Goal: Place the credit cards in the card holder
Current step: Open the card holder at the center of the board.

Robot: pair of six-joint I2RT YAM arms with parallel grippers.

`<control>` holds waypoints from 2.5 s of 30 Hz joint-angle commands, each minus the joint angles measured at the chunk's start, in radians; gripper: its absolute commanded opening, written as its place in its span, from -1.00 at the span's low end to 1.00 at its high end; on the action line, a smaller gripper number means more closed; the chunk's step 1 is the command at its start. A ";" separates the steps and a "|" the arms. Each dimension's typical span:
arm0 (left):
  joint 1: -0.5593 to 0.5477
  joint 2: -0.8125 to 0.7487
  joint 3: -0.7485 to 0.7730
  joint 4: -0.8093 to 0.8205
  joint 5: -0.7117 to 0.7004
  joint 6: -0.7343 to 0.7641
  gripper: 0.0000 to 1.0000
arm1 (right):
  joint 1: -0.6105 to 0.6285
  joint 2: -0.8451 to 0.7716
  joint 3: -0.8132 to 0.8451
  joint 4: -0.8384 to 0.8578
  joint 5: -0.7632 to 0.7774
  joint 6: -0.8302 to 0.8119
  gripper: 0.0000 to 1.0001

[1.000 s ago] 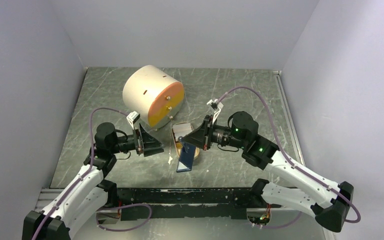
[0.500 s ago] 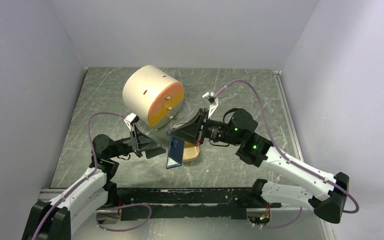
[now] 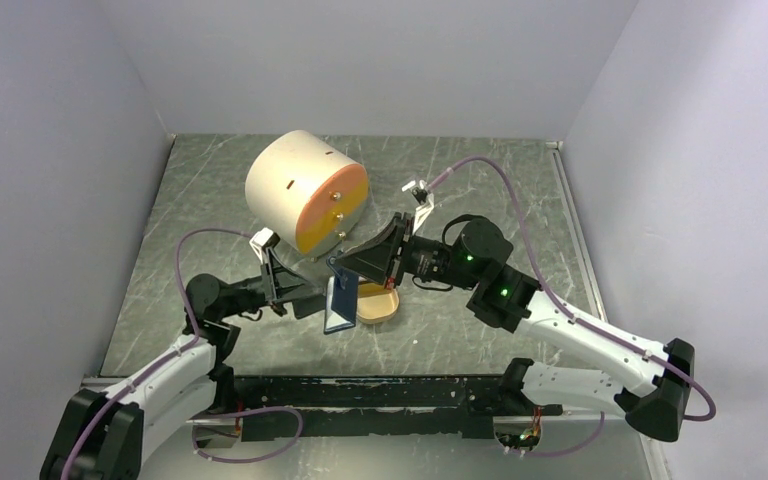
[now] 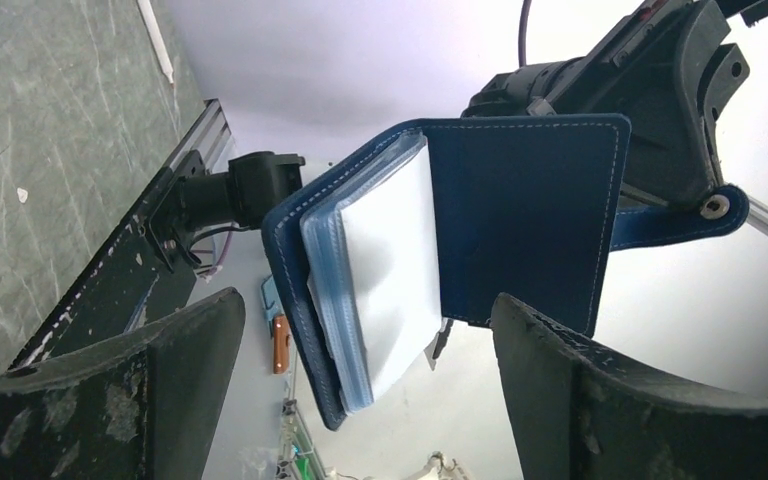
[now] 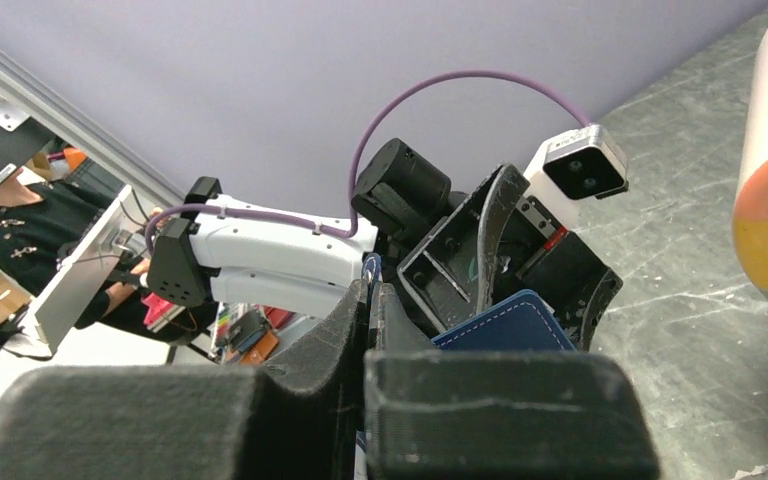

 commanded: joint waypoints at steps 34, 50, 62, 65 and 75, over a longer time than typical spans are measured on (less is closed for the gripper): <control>-0.036 -0.181 0.182 -1.071 -0.236 0.700 -0.82 | 0.011 -0.210 -0.310 -0.692 0.451 0.179 0.07; -0.062 -0.131 0.051 -0.971 -0.230 0.621 -0.82 | 0.126 -0.120 -0.170 -0.763 0.596 0.523 0.17; -0.075 -0.035 0.035 -0.946 -0.253 0.648 -0.82 | 0.395 0.432 0.142 -0.649 0.700 0.455 0.09; -0.075 -0.026 0.042 -0.972 -0.270 0.667 -0.82 | 0.397 0.469 0.109 -0.635 0.712 0.436 0.04; -0.075 0.038 0.020 -0.924 -0.251 0.688 -0.56 | 0.391 0.492 -0.055 -0.477 0.683 0.437 0.06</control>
